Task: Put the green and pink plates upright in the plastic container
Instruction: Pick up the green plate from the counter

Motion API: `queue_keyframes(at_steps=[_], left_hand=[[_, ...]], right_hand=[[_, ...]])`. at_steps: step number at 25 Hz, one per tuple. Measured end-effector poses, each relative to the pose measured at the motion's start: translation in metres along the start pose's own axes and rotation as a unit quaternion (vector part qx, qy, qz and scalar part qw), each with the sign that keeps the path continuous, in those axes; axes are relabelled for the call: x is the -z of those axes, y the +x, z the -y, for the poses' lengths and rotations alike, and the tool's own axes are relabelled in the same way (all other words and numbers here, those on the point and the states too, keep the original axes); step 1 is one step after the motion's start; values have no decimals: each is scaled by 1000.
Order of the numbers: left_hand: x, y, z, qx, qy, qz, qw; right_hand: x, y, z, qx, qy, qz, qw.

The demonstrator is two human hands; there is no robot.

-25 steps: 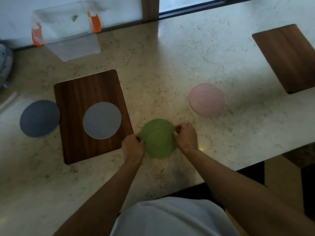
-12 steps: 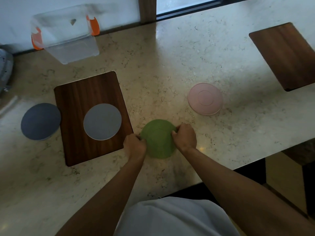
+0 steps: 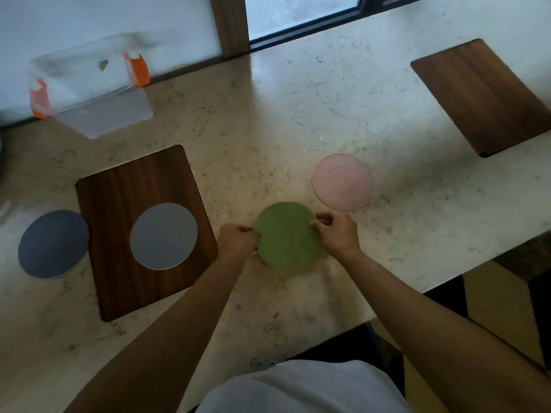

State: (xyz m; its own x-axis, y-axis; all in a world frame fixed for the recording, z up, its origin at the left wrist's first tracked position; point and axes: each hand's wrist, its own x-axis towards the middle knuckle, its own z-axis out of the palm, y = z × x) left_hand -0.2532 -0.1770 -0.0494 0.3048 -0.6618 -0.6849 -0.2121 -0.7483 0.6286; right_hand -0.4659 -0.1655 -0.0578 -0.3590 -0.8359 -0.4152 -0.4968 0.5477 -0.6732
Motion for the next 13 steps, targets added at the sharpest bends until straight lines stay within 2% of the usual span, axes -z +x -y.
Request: queue_keyframes(at_steps=[7, 13], left_hand=[[-75, 14, -90, -59, 1, 70, 996], [-124, 40, -128, -81, 49, 78, 992]], right_hand=[[68, 72, -7, -20, 31, -81, 996], [98, 122, -16, -25, 19, -107, 994]])
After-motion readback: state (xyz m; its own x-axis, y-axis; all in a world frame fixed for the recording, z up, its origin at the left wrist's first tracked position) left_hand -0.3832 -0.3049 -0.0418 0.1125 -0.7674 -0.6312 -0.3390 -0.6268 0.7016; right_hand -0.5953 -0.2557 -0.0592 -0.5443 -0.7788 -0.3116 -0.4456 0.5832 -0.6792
